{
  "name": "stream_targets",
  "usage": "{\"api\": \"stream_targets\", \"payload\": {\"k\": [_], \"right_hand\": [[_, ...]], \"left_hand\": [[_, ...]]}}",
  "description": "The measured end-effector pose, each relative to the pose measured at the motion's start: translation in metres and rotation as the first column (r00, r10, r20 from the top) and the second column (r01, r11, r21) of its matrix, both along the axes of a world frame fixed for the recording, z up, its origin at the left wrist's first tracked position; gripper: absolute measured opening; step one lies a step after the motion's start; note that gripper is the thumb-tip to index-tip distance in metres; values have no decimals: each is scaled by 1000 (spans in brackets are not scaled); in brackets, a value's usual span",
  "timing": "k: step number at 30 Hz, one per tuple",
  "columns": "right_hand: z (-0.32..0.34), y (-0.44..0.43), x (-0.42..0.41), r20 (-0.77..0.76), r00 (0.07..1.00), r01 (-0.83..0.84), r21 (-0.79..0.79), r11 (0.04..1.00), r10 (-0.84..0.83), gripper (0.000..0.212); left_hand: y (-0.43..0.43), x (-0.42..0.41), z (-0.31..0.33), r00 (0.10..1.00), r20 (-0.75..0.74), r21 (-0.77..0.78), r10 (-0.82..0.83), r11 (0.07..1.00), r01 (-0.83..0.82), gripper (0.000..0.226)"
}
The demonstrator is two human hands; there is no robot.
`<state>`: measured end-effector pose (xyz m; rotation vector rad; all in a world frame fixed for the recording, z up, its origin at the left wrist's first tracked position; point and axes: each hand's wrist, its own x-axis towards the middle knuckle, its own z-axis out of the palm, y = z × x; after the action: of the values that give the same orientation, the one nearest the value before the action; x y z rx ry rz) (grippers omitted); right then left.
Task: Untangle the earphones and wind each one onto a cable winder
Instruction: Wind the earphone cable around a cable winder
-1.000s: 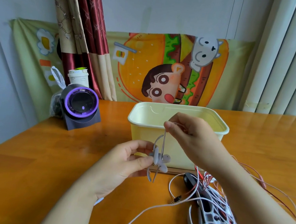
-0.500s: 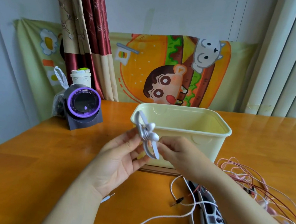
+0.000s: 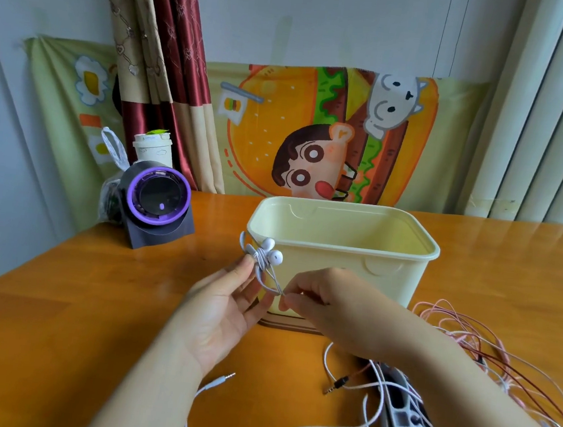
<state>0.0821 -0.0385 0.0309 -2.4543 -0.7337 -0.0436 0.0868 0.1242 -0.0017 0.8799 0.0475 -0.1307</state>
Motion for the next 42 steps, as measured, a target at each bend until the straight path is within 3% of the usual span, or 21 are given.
{"api": "stream_targets", "payload": {"k": [5,12,16,24,29,36,39,42], "right_hand": [[5,-1,-4,-44,999,-12,-82,997,9,26],[12,-4,-6,-15,1000,2,-85,996,-3,26],[13,-4,-7,12,1000,7,-46,999,-6,24],[20,-8,-3,145,982,93,195,976,-122,25],[25,-12,-3,189,964,106,366,925,-186,27],[26,-13,-1,295,926,90,428,899,-234,27],[24,-14,2,271,934,94,444,891,-233,27],[19,-15,6,149,968,103,494,863,-200,32]], "left_hand": [[-3,1,-2,989,-149,-121,14,992,-33,34],[-4,0,-2,987,-159,-82,31,996,-45,21],[-5,-3,-3,997,-71,45,38,998,-35,15],[-6,-7,-2,994,105,327,-8,945,-27,42],[-5,-15,6,960,182,392,-213,911,128,37],[-1,-22,9,886,224,463,-407,844,270,33],[0,-22,8,877,246,474,-414,840,264,31],[2,-21,7,880,258,432,-398,863,263,25]]}}
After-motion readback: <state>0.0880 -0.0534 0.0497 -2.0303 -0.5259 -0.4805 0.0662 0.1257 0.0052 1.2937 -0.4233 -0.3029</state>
